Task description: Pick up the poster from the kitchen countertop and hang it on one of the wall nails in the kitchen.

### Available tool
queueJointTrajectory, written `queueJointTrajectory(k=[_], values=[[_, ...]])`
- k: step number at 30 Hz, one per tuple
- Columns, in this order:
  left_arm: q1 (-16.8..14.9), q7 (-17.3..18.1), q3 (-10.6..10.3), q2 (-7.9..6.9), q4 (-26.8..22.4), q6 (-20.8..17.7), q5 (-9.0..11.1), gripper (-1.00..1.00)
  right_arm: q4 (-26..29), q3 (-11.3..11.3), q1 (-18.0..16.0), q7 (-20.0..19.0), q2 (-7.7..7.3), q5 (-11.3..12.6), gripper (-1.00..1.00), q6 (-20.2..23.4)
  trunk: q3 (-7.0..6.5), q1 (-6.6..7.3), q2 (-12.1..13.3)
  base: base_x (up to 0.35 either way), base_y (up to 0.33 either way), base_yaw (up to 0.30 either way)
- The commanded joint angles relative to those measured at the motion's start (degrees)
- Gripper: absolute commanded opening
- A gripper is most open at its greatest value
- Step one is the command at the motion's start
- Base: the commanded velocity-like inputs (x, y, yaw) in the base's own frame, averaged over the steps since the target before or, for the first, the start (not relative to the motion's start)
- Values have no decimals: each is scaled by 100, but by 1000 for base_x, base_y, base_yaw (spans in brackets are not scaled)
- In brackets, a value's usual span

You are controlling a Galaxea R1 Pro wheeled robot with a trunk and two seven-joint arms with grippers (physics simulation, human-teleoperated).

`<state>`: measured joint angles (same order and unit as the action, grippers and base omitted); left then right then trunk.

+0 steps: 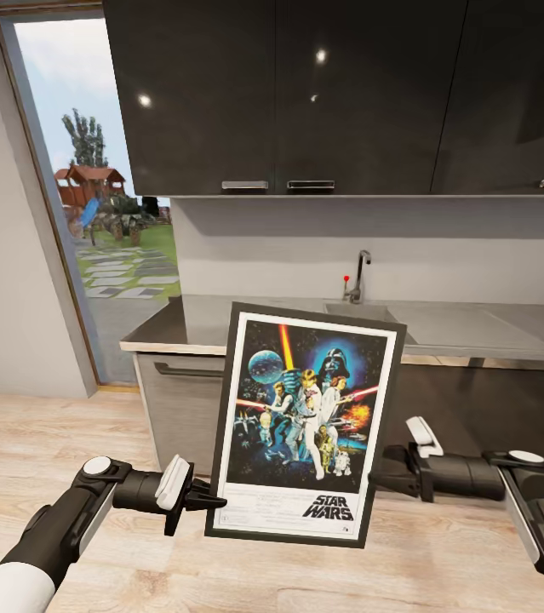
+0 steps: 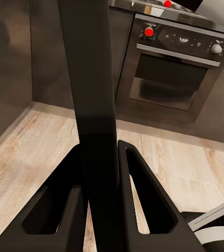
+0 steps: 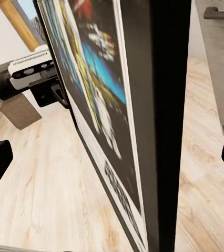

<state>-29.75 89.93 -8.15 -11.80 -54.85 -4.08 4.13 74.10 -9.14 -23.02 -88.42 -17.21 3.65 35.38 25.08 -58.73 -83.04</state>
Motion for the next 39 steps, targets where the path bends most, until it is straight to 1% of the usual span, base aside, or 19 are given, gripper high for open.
queueJointTrajectory(k=[1, 7, 8, 16, 17, 23, 27, 31, 32, 33, 34, 35, 36, 38, 39], values=[[-5, 7, -19, -7, 0, -20, 27, -100, 0, 2, -9, -10, 10, 6, 100, 59, 7, 0, -4, 0, 0, 0], [-5, 7, -20, -7, 0, -16, 27, -100, -4, 4, -24, 34, 44, -3, 100, 58, 7, 0, -4, 0, 0, 0], [-5, 7, -20, -7, 0, -17, 27, -100, -17, 5, -25, 38, 47, -3, -100, 57, 7, 0, -4, 0, 0, 0], [-5, 7, -8, -7, 13, -25, 27, -100, -145, 1, -36, 51, 51, 4, -100, 56, 7, 0, -4, 0, 0, 0], [-5, 7, -4, -7, 15, -27, 27, 100, -147, 1, -36, 52, 51, 4, -100, 56, 7, 0, -4, 0, 0, 0], [-5, 7, 18, -10, 35, -51, 25, 100, -150, 0, -36, 46, 51, 4, -100, 57, 7, 0, -4, 0, 0, 0], [-5, 7, 23, -121, 36, -56, 26, 100, -150, 0, -36, 45, 51, 4, -100, 57, 7, 0, -4, 0, 0, 0], [-5, 7, 35, -199, 44, -53, 16, 100, -150, 0, -36, 45, 51, 4, -100, 57, 7, 0, -4, 0, 0, 0], [-5, 7, 70, -235, 52, -52, 14, 100, -150, 0, -36, 45, 51, 4, -100, 57, 7, 0, -4, 0, 0, 0], [-5, 7, 145, -314, 59, -51, 12, 100, -150, 0, -36, 45, 51, 4, -100, 57, 7, 0, -4, 0, 0, 0], [-5, 7, 187, -358, 61, -50, 13, 100, -150, 0, -36, 45, 51, 4, -100, 57, 7, 0, -4, 0, 0, 0], [-5, 7, 285, -451, 68, -50, 15, 100, -150, 0, -36, 45, 51, 4, -100, 57, 7, 0, -4, 0, 0, 0], [-5, 7, 410, -592, 76, -45, 20, 100, -149, 0, -36, 45, 51, 4, -100, 57, 7, 0, -4, 0, 0, 0], [-5, 7, 461, -686, 82, -43, 19, 100, -149, 0, -36, 45, 51, 4, -100, 57, 7, 0, -4, 0, 0, 0], [-5, 7, 495, -782, 88, -42, 22, 100, -148, 0, -36, 45, 51, 4, -100, 57, 7, 0, -4, 0, 0, 0]])
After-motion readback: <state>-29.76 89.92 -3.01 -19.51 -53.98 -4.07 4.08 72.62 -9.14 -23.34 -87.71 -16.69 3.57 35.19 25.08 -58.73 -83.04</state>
